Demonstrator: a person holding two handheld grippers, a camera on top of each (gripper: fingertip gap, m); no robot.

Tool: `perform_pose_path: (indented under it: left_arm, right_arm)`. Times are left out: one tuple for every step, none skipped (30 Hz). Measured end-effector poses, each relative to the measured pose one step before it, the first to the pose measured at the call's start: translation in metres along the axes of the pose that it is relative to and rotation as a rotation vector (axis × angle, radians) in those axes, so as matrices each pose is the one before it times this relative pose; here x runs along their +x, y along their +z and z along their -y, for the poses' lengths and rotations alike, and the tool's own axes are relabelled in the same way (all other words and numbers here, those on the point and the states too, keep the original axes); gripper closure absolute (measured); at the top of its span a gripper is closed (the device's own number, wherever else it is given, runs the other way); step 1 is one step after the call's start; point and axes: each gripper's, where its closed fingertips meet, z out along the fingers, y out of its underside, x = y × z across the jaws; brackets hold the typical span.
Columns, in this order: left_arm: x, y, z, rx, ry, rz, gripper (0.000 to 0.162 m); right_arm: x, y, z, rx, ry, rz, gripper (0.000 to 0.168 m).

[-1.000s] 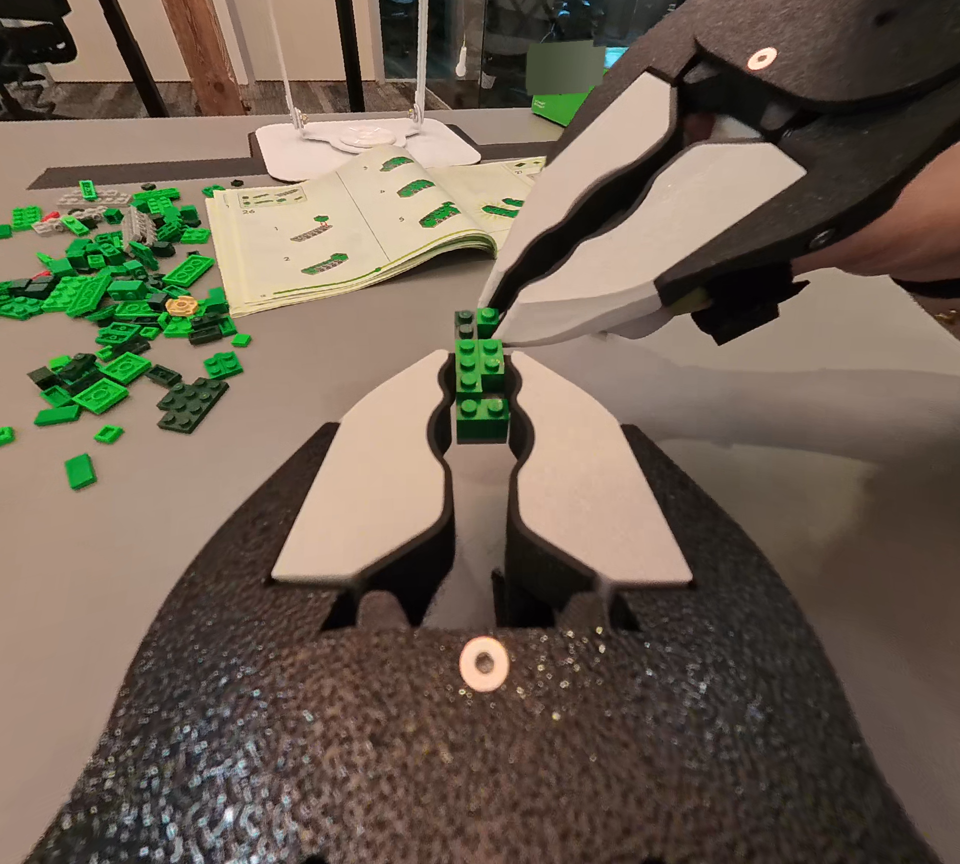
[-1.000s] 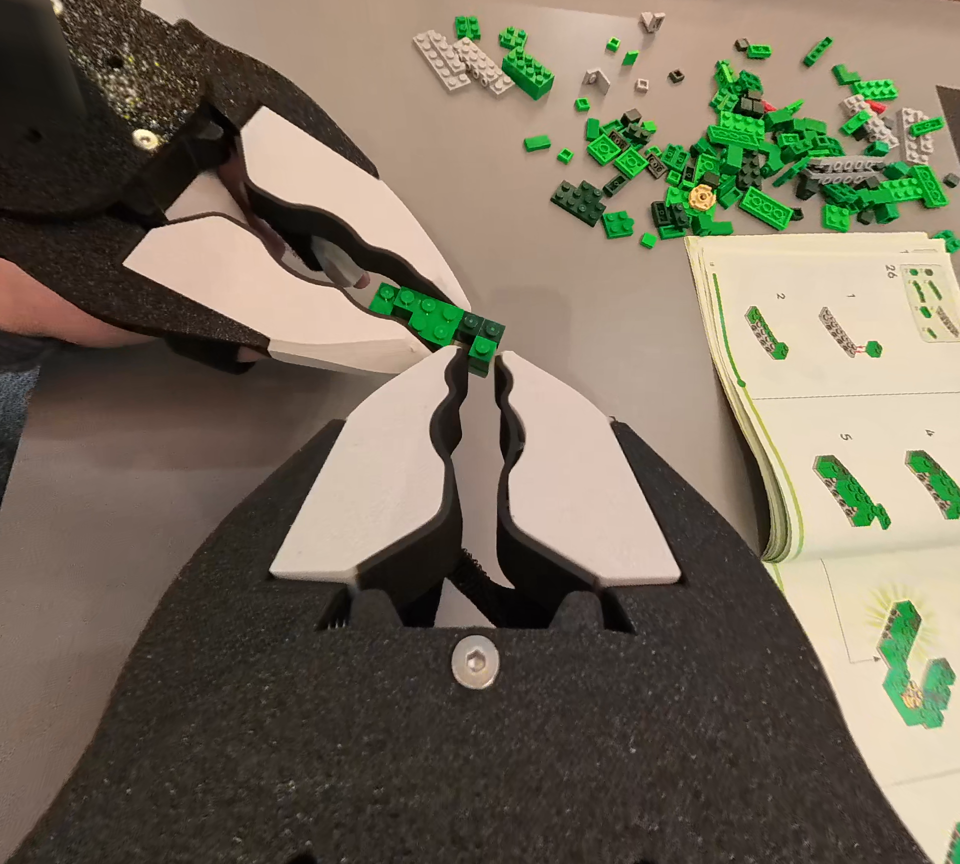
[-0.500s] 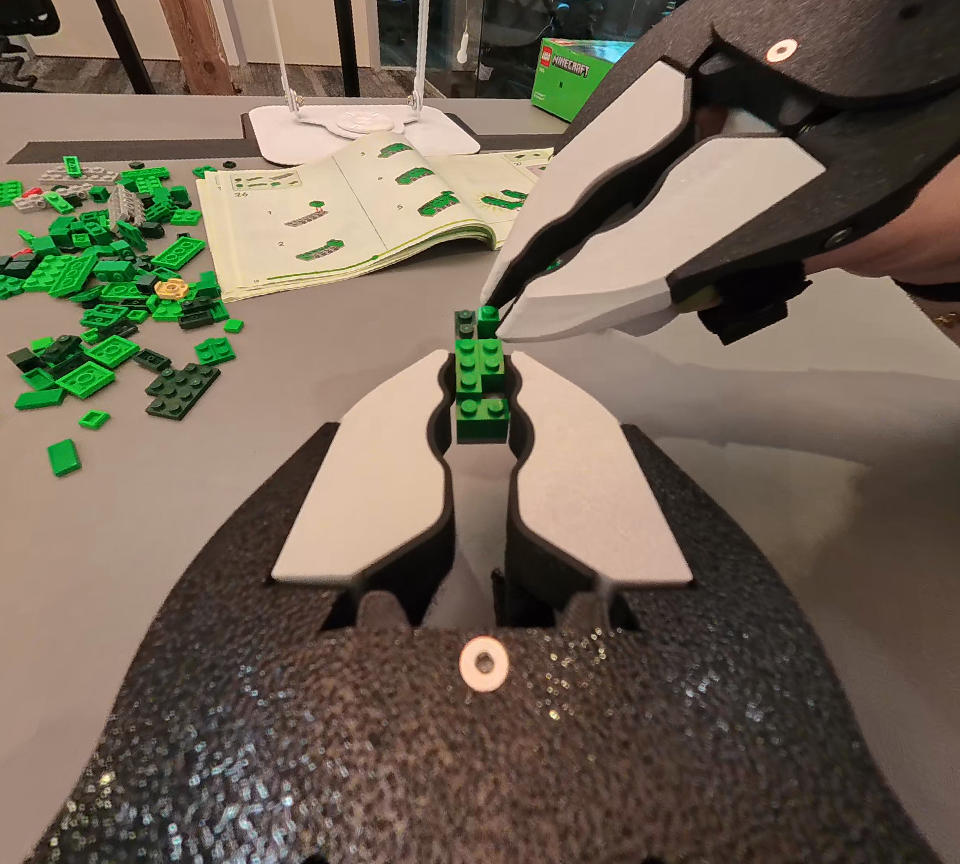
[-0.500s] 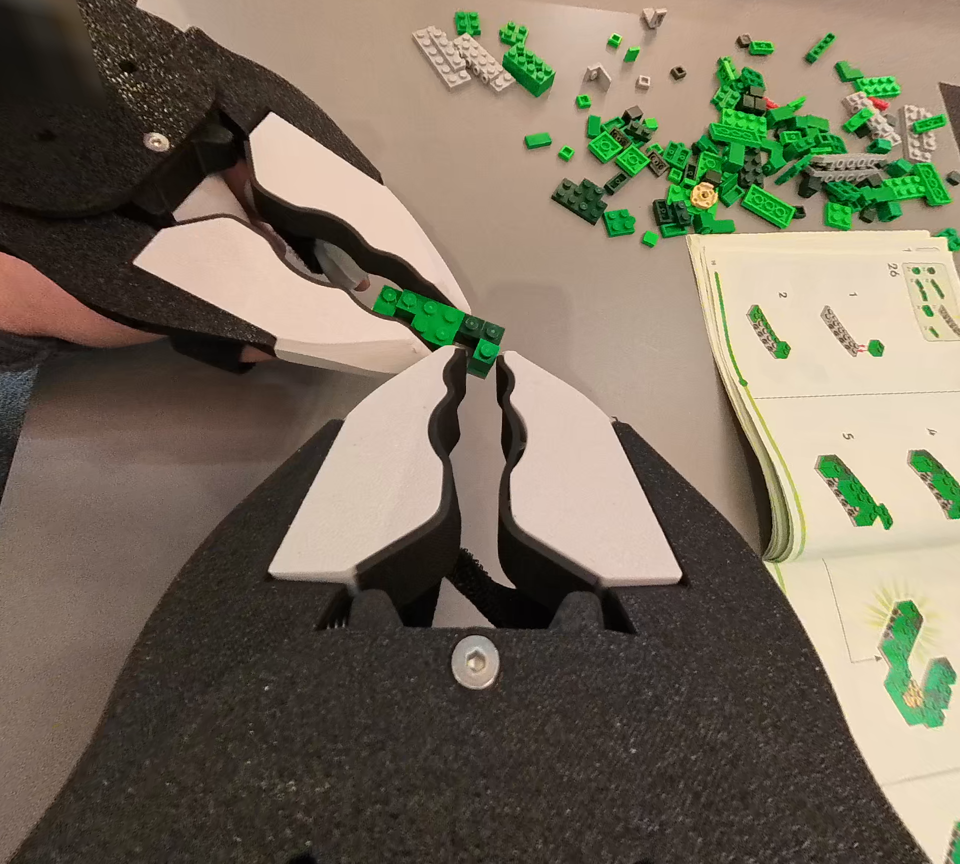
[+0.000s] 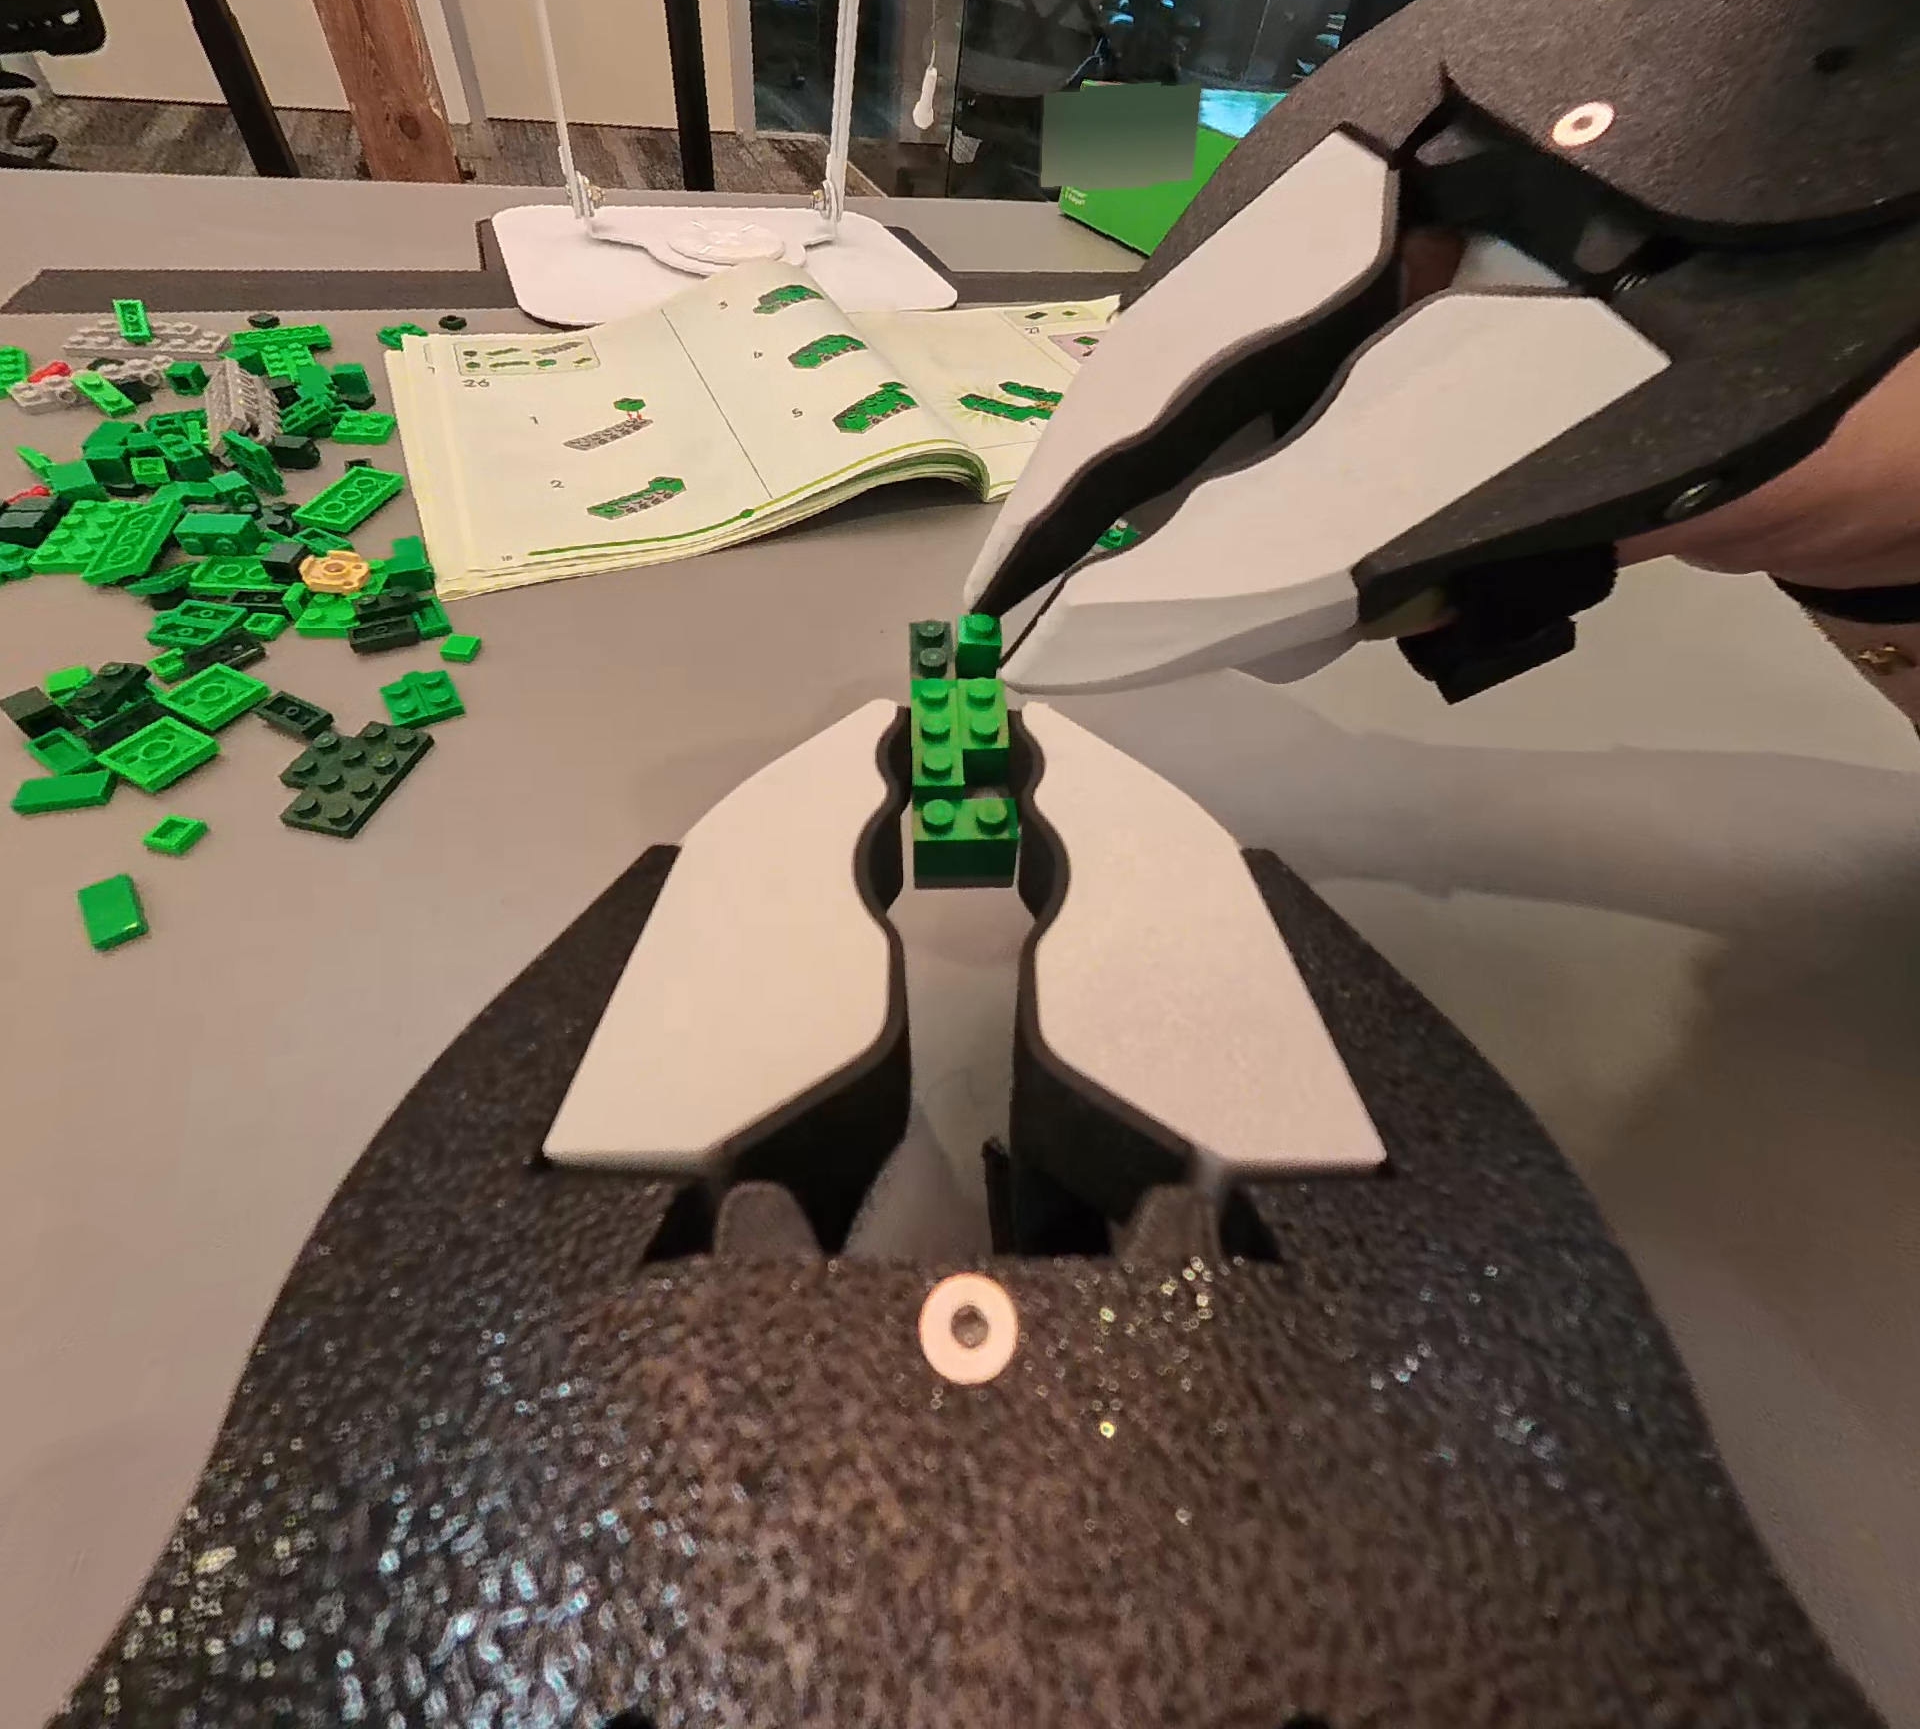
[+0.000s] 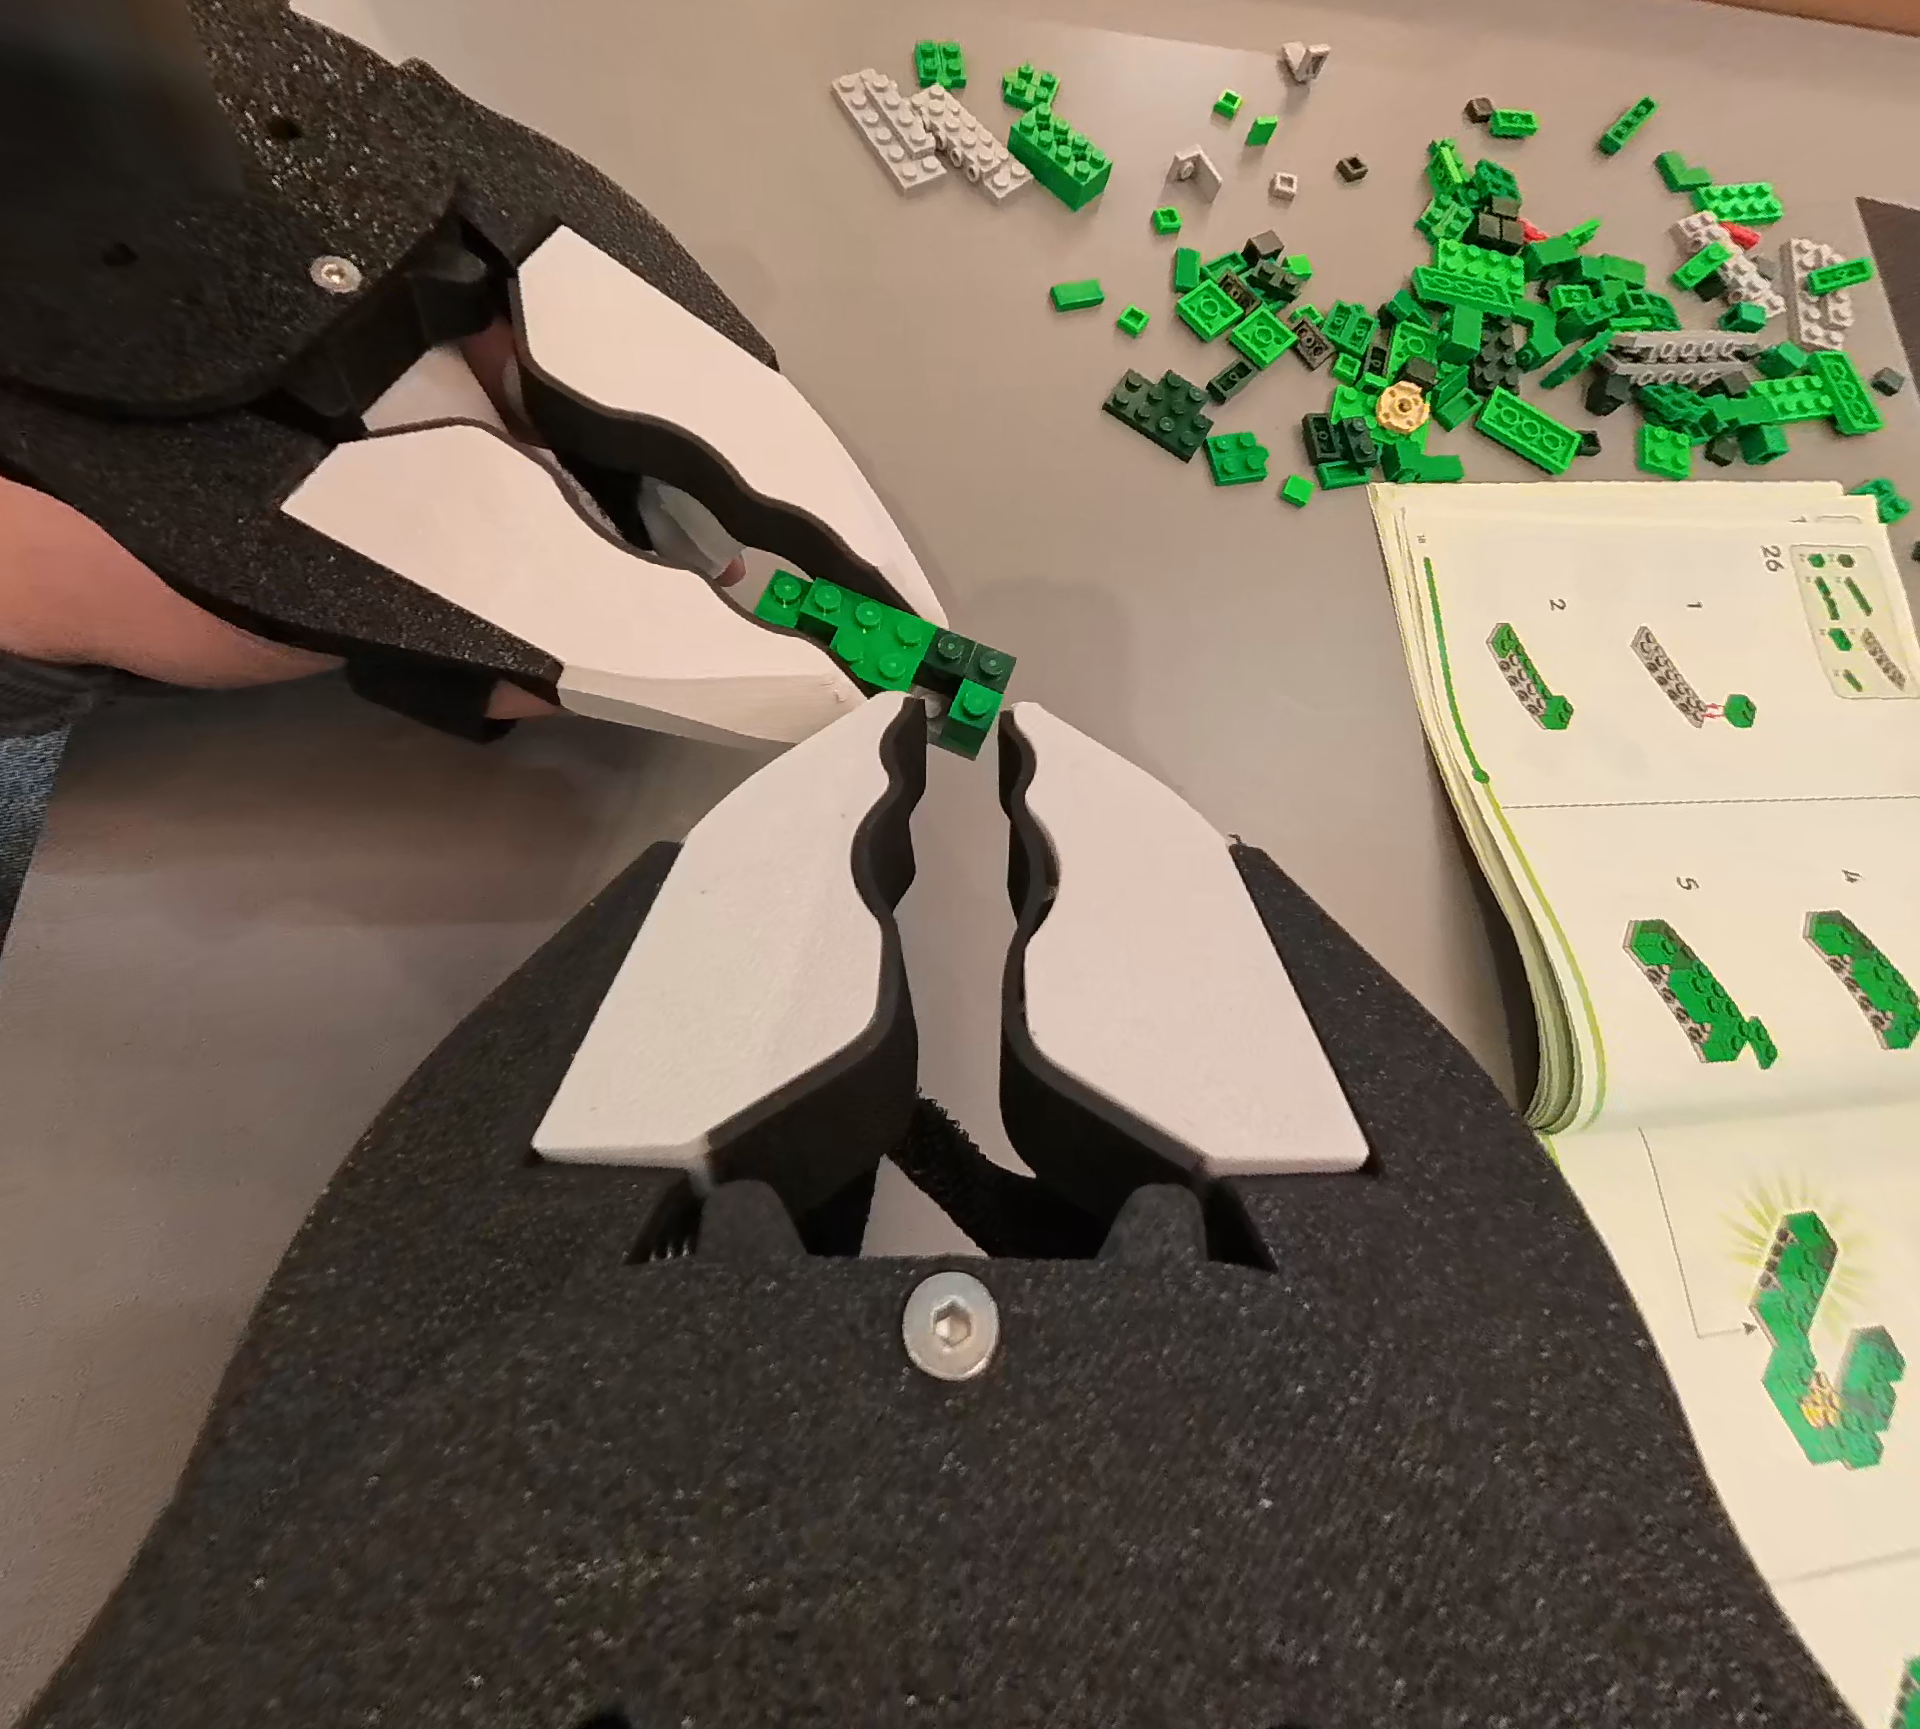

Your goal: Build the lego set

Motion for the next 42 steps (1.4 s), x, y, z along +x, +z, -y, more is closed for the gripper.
perform_pose_path:
  left_arm:
    - [0.00006, 0.00001, -0.00001, 0.0, 0.0005, 0.0001, 0.146]
    - [0.00006, 0.00001, 0.00003, 0.0002, -0.0005, -0.0002, 0.146]
    - [-0.00001, -0.00007, 0.00005, 0.0005, -0.0005, -0.0003, 0.146]
    - [-0.00004, 0.00004, 0.00008, 0.0006, -0.0001, 0.0004, 0.146]
    - [0.00001, 0.0, 0.0, 0.0, 0.0, -0.0001, 0.146]
    - [0.00011, 0.00005, -0.00003, -0.0005, -0.0004, -0.0014, 0.146]
    - [0.00012, 0.00011, 0.00005, 0.0002, 0.0, -0.001, 0.146]
    - [0.00004, 0.0, -0.00017, -0.0005, 0.0002, 0.0003, 0.146]
    - [-0.00003, 0.0, 0.0, 0.0, -0.0002, 0.0004, 0.146]
    - [-0.00007, 0.0, -0.00007, 0.0, -0.0012, -0.0004, 0.146]
    - [0.00007, -0.0001, 0.0, 0.0002, -0.0005, -0.001, 0.146]
    - [0.00026, 0.0, 0.00001, 0.0001, 0.0001, -0.002, 0.146]
    - [0.00044, 0.0001, 0.00001, -0.0001, 0.0003, -0.0028, 0.146]
    - [0.00059, 0.00007, 0.00016, 0.0008, 0.0012, -0.0028, 0.146]
    - [0.00047, 0.00008, 0.00015, 0.0017, 0.0019, -0.0016, 0.146]
    - [0.00043, 0.00008, 0.00004, 0.0005, 0.0008, -0.0014, 0.146]
    - [0.00051, 0.00024, 0.00005, 0.0002, -0.0004, -0.0016, 0.146]
    - [0.00041, 0.00023, -0.00005, 0.0, -0.0016, -0.0018, 0.146]
    - [0.00036, 0.00016, 0.00007, 0.0, -0.0031, -0.0027, 0.146]
    - [0.00013, 0.00013, 0.00013, 0.0002, -0.0046, -0.0025, 0.146]
    - [0.00007, -0.00001, 0.00021, 0.0011, -0.005, -0.0024, 0.146]
    - [0.00002, -0.00014, 0.00037, 0.0016, -0.0067, -0.0031, 0.146]
    - [0.00002, -0.00041, 0.00064, 0.003, -0.0082, -0.0049, 0.146]
    - [-0.00006, -0.00075, 0.00094, 0.005, -0.0099, -0.0059, 0.146]
    - [-0.00006, -0.00092, 0.00113, 0.0053, -0.0112, -0.0079, 0.146]
    - [-0.00007, -0.00133, 0.00147, 0.007, -0.0147, -0.0097, 0.146]
    - [-0.00025, -0.00167, 0.00178, 0.0084, -0.0188, -0.0117, 0.146]
    - [-0.0003, -0.00186, 0.00215, 0.0103, -0.0223, -0.0125, 0.146]
    - [-0.00021, -0.00206, 0.0027, 0.0125, -0.0271, -0.0135, 0.145]
    - [0.00012, -0.00211, 0.00297, 0.0127, -0.0274, -0.0151, 0.145]
    - [0.0001, -0.00181, 0.00302, 0.0119, -0.0234, -0.013, 0.145]
    - [0.00007, -0.00164, 0.00266, 0.0083, -0.0186, -0.009, 0.145]
    - [0.0005, -0.0011, 0.00236, 0.0053, -0.0137, -0.0085, 0.145]
    - [0.00098, -0.00054, 0.00211, 0.0041, -0.0113, -0.0089, 0.145]
    - [0.00123, -0.00008, 0.0018, 0.0022, -0.0104, -0.0084, 0.145]
    - [0.00179, 0.00012, 0.00156, 0.0013, -0.0082, -0.0087, 0.145]
    - [0.00227, 0.00049, 0.00114, 0.0003, -0.0067, -0.0108, 0.145]
    - [0.00217, 0.00042, 0.00076, -0.0005, -0.007, -0.0089, 0.145]
    - [0.00201, 0.00051, 0.00055, -0.0005, -0.0056, -0.0066, 0.145]
    - [0.00216, 0.00038, 0.00042, -0.0006, -0.0031, -0.0074, 0.145]
    - [0.00172, 0.00027, 0.0002, -0.0006, -0.0032, -0.0062, 0.145]
    - [0.00176, 0.00024, 0.00013, -0.0011, -0.0036, -0.0062, 0.145]
  right_arm:
    - [0.00012, -0.00002, 0.00016, 0.0009, 0.0001, -0.0001, 0.156]
    - [0.00005, -0.00004, 0.00013, 0.0004, -0.0007, 0.0001, 0.156]
    - [0.0001, -0.00003, -0.00006, -0.0004, -0.0007, -0.0004, 0.156]
    - [0.00013, -0.00003, 0.00001, 0.0003, -0.0007, -0.0016, 0.155]
    - [0.00012, -0.00013, 0.0001, 0.0012, -0.0008, -0.0009, 0.155]
    - [-0.00014, 0.00002, 0.00011, 0.0013, 0.0, 0.0008, 0.155]
    - [0.00007, 0.00013, 0.00004, 0.0011, 0.0006, -0.0003, 0.155]
    - [0.0001, 0.00012, -0.00017, 0.0001, 0.0001, -0.0003, 0.155]
    - [0.00014, 0.00014, -0.0002, -0.0006, 0.0001, -0.0003, 0.155]
    - [-0.00001, 0.00007, -0.00019, 0.0002, -0.0004, -0.0001, 0.155]
    - [0.00008, 0.00009, -0.00015, 0.0007, -0.0004, -0.0002, 0.155]
    - [0.00041, 0.00008, -0.00005, 0.0006, 0.0, -0.0018, 0.155]
    - [0.00033, 0.00001, -0.00022, 0.0006, -0.0007, -0.002, 0.156]
    - [0.00034, 0.00004, -0.00006, 0.0008, -0.0003, -0.0021, 0.156]
    - [0.00026, -0.00003, -0.00009, 0.001, -0.0002, -0.0017, 0.156]
    - [0.00037, 0.00002, 0.00004, 0.0006, -0.0006, -0.0018, 0.156]
    - [0.00022, 0.0001, 0.00006, 0.0013, -0.0013, -0.002, 0.156]
    - [0.00034, -0.00013, 0.00031, 0.0021, -0.0013, -0.0022, 0.156]
    - [0.00021, -0.00024, 0.00045, 0.0033, -0.0012, -0.0023, 0.156]
    - [-0.00004, -0.00046, 0.00097, 0.0062, 0.0, -0.0003, 0.156]
    - [0.00009, -0.0007, 0.00174, 0.011, 0.0009, -0.0005, 0.156]
    - [0.00035, -0.00136, 0.00236, 0.0159, -0.001, -0.002, 0.156]
    - [0.00062, -0.00231, 0.00352, 0.0236, -0.0076, -0.0013, 0.156]
    - [0.00044, -0.00334, 0.00471, 0.034, -0.019, 0.004, 0.155]
    - [0.0007, -0.00449, 0.00561, 0.0442, -0.0309, 0.0103, 0.153]
    - [0.00281, -0.00538, 0.00544, 0.0466, -0.0379, 0.003, 0.148]
    - [0.00426, -0.00631, 0.00537, 0.0491, -0.0425, -0.0078, 0.141]
    - [0.00311, -0.00661, 0.00487, 0.0512, -0.0513, -0.0068, 0.138]
    - [0.00178, -0.0062, 0.00357, 0.0455, -0.0601, -0.0103, 0.138]
    - [-0.00015, -0.00478, 0.00173, 0.0326, -0.0743, -0.013, 0.138]
    - [-0.0015, -0.00305, -0.00008, 0.0172, -0.0889, -0.022, 0.138]
    - [-0.00124, -0.00139, -0.00171, 0.0016, -0.0991, -0.0404, 0.137]
    - [-0.00235, -0.00002, -0.0004, 0.0025, -0.1042, -0.0465, 0.135]
    - [-0.00438, 0.00076, 0.00138, 0.0069, -0.0995, -0.0402, 0.135]
    - [-0.0033, 0.00121, 0.00171, -0.002, -0.0895, -0.0452, 0.134]
    - [-0.00434, 0.00206, 0.0015, -0.0054, -0.0875, -0.0322, 0.132]
    - [-0.003, 0.00245, -0.00011, -0.0169, -0.0849, -0.0365, 0.128]
    - [-0.00166, 0.00241, -0.0013, -0.0227, -0.0847, -0.042, 0.127]
    - [-0.00222, 0.00231, -0.0014, -0.0186, -0.0773, -0.0326, 0.127]
    - [-0.00134, 0.00173, -0.00067, -0.0129, -0.0618, -0.0352, 0.127]
    - [-0.00173, 0.00115, 0.00034, -0.0041, -0.0491, -0.0257, 0.128]
    - [-0.00194, 0.00086, 0.00038, -0.002, -0.034, -0.0179, 0.128]
